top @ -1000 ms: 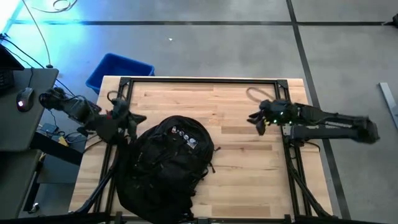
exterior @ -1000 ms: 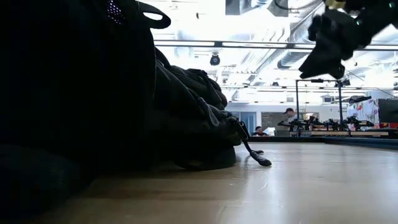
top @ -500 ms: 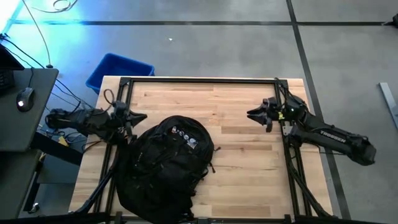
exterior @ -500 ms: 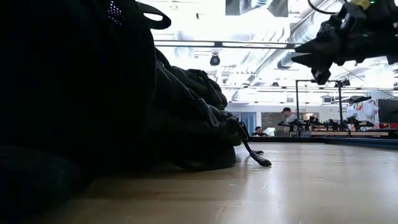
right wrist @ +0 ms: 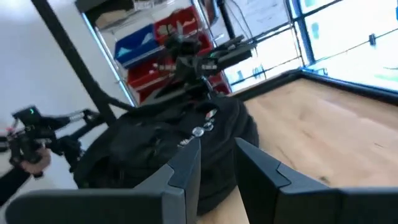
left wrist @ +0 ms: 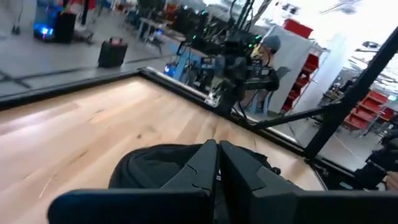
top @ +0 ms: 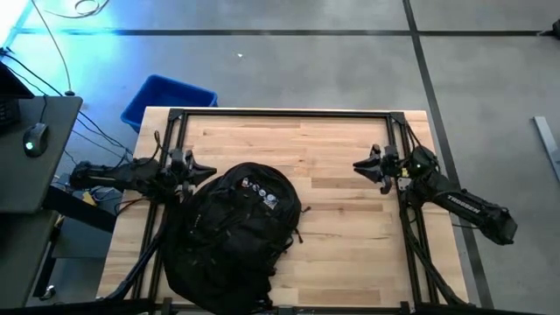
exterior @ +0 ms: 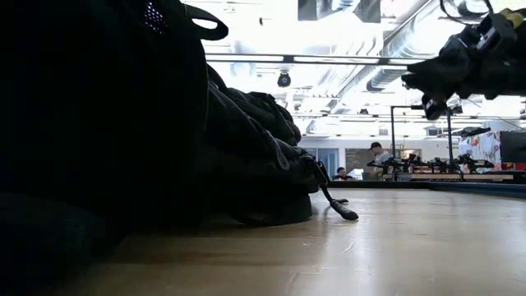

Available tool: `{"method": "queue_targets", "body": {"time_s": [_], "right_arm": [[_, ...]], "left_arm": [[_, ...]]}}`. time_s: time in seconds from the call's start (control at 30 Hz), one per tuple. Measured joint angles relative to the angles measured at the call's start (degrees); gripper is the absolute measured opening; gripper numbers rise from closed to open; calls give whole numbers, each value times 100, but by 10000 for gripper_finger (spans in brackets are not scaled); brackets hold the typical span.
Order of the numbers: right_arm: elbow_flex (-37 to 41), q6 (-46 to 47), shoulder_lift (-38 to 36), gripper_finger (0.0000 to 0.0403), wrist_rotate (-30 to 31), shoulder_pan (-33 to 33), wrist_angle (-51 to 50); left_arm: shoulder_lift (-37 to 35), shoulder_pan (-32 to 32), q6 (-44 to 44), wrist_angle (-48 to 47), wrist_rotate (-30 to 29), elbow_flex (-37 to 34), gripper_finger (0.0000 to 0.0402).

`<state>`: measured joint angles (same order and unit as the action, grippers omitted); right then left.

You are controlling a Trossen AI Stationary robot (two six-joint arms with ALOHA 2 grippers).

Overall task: Unpack backpack
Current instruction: Return to Home Position

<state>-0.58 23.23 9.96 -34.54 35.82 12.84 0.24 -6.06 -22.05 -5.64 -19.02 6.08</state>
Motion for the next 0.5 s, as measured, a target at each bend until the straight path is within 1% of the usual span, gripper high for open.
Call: {"method": "queue_targets", "body": {"time_s": [0.03, 0.13, 0.23, 0.3, 0.37, 0.4, 0.43, 0.5], "right_arm": [[-1, -79, -42, 78, 264, -11, -116], [3, -248, -37, 78, 1401, -107, -226], [3, -530, -25, 78, 2753, -269, -195], [3, -679, -25, 78, 3429, -371, -360], [3, -714, -13, 78, 3793, -431, -651], [3, -651, 5, 78, 3856, -446, -855], [3, -568, 12, 78, 3851, -449, -1098], [-2, -505, 86, 78, 3663, -449, -1175]], "left_arm": [[-4, 79, 74, 237, -10, -133, 0], [16, 340, 132, 803, 211, -525, 0], [175, 632, 273, 921, 281, -538, 0], [211, 797, 448, 911, 200, -543, 0], [243, 919, 694, 939, -27, -539, 0], [264, 951, 802, 880, -172, -539, 0], [313, 960, 873, 892, -229, -537, 0], [395, 981, 877, 884, -193, -537, 0]]}}
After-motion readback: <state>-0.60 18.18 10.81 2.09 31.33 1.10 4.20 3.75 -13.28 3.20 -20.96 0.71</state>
